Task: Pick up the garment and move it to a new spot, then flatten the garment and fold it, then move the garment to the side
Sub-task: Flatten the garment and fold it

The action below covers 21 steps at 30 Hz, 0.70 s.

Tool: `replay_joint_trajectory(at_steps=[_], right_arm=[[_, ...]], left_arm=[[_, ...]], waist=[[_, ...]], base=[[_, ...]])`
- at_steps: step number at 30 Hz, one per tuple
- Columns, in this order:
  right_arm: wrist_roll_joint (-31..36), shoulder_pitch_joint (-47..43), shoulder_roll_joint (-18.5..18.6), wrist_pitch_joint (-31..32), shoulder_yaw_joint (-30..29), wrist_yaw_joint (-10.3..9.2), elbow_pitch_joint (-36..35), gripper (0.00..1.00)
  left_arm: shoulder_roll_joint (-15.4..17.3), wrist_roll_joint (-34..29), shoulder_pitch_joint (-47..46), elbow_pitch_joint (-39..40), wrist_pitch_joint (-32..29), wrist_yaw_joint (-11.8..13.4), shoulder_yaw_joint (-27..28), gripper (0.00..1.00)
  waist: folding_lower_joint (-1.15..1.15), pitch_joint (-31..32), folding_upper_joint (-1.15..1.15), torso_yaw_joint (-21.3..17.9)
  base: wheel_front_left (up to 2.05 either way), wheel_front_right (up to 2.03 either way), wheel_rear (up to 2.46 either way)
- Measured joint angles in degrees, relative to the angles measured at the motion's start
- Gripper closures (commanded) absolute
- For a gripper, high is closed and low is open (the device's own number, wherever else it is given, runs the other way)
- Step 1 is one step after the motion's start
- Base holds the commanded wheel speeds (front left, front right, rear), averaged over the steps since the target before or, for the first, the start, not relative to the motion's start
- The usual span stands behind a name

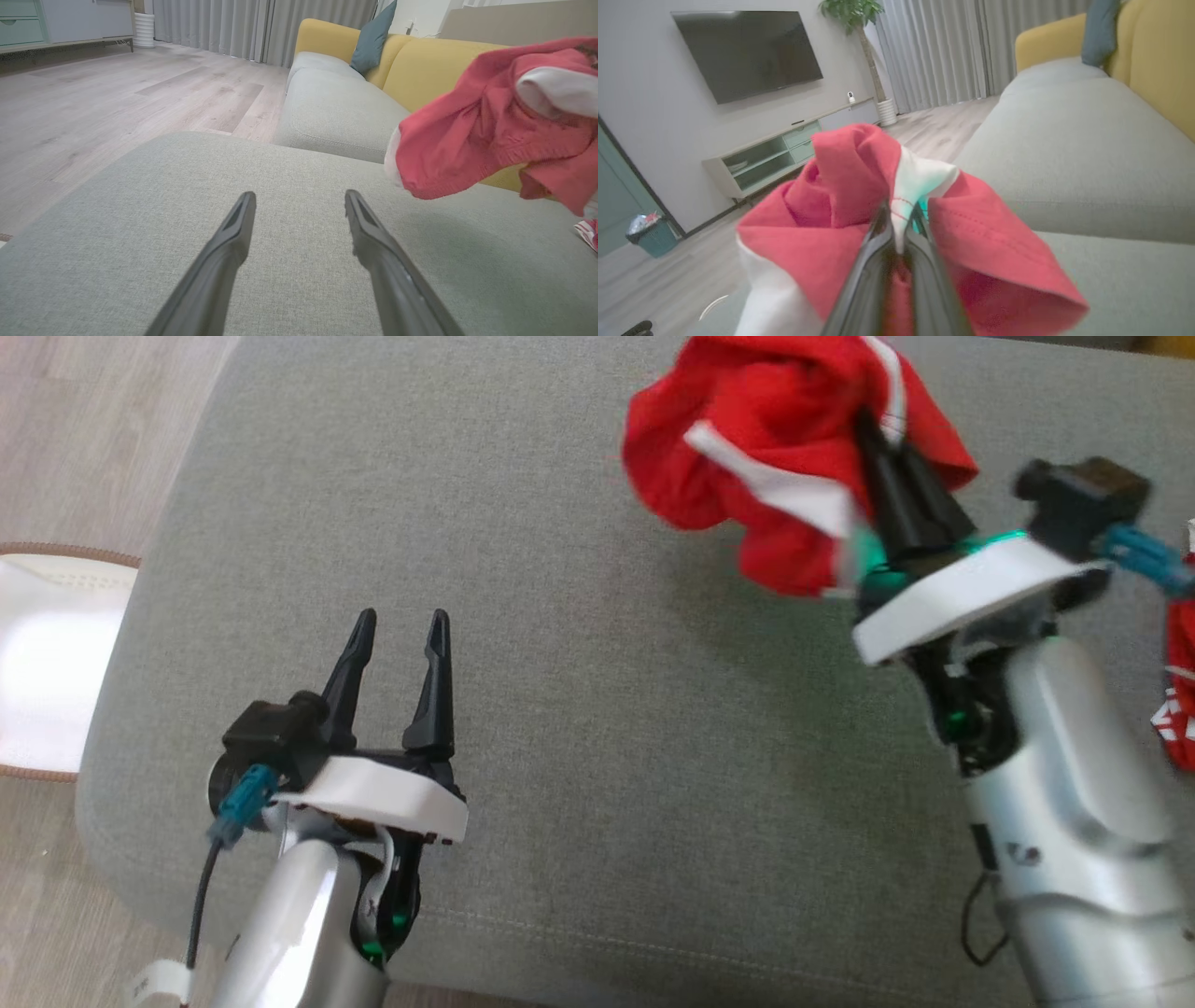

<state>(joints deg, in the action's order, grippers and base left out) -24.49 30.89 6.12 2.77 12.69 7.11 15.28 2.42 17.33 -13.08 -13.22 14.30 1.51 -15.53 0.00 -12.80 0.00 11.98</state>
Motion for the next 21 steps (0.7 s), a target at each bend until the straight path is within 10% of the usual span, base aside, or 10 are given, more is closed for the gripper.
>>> replay_joint_trajectory(at_steps=[10, 11, 12, 13, 21], right_arm=[[-9.3, -4.1, 0.4, 10.4, -15.4, -0.01, 14.8, 1.0], [-9.1, -4.0, 0.4, 10.7, -16.8, -0.01, 16.6, 0.91], [-7.9, -3.8, 0.6, 10.8, -17.9, -0.01, 18.5, 0.17], [-5.8, -3.4, 0.8, 10.1, -18.9, -0.01, 20.0, 0.0], [7.0, 2.6, 0.8, -0.3, -22.9, -0.01, 22.5, 0.0]], left_arm=[[0.0, 0.0, 0.1, -0.1, 0.0, -0.1, -0.2, 0.0], [0.0, 0.0, 0.1, -0.1, 0.0, -0.1, -0.2, 0.0], [0.0, 0.0, 0.1, -0.2, 0.0, -0.1, -0.2, 0.0], [0.0, 0.0, 0.1, -0.2, 0.0, -0.1, -0.3, 0.0], [0.0, -0.1, 0.0, -0.4, 0.0, -0.3, -0.1, 0.0]], waist=[[0.0, -0.6, 0.0, -0.2], [0.0, -0.7, 0.0, -0.3], [0.0, -0.9, 0.0, -0.4], [0.0, -1.0, 0.0, -0.5], [0.0, -1.7, 0.0, -1.9]], base=[[0.0, 0.0, 0.0], [0.0, 0.0, 0.0], [0.0, 0.0, 0.0], [0.0, 0.0, 0.0], [0.0, 0.0, 0.0]])
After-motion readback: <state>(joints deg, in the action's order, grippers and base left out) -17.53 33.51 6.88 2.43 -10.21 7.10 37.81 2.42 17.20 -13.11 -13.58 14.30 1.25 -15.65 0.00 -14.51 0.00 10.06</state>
